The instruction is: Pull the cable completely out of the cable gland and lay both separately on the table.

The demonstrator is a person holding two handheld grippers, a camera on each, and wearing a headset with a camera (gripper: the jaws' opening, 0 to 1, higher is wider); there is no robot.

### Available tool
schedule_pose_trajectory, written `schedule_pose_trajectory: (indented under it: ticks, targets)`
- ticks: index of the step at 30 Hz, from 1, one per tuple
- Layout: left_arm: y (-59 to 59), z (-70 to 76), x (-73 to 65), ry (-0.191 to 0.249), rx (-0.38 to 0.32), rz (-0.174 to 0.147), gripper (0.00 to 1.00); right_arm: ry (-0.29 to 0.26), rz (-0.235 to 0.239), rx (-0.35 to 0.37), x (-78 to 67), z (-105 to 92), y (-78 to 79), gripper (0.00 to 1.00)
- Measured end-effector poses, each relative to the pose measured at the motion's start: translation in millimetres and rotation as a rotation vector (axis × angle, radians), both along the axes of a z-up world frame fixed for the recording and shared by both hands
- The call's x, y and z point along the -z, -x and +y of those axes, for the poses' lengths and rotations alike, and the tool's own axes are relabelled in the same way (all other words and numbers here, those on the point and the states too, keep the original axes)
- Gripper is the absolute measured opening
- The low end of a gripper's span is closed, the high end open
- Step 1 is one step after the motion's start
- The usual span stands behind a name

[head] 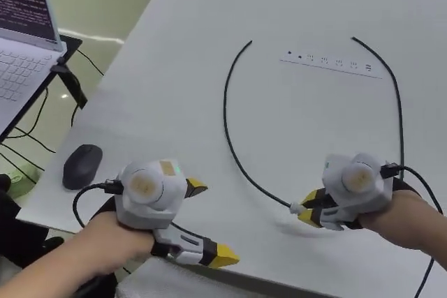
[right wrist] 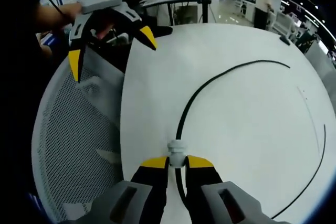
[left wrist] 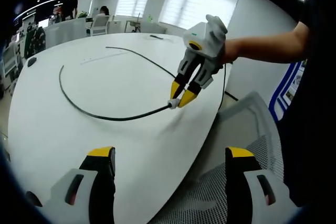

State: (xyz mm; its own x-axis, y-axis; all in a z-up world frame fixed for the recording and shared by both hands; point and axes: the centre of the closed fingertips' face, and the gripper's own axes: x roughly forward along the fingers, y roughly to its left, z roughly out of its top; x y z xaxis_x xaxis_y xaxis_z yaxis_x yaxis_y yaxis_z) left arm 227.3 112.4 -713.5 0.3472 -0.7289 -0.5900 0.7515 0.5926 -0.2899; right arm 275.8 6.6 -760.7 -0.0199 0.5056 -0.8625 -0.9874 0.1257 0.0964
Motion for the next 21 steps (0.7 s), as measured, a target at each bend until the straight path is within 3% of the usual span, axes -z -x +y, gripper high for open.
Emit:
schedule_pose_trajectory:
  ticks: [12, 21]
  targets:
    - [-11.2, -50.0, -19.6, 0.033, 0.084, -0.050, 0.85, -0.012, -0.026, -0.089, -34.0, -13.3, 12.2, 0.06]
    - [-22.7, -82.8, -36.7, 0.104, 0.144, -0.095, 0.79, -0.065, -0.055, -0.133, -67.6, -8.4, 18.8, 0.06]
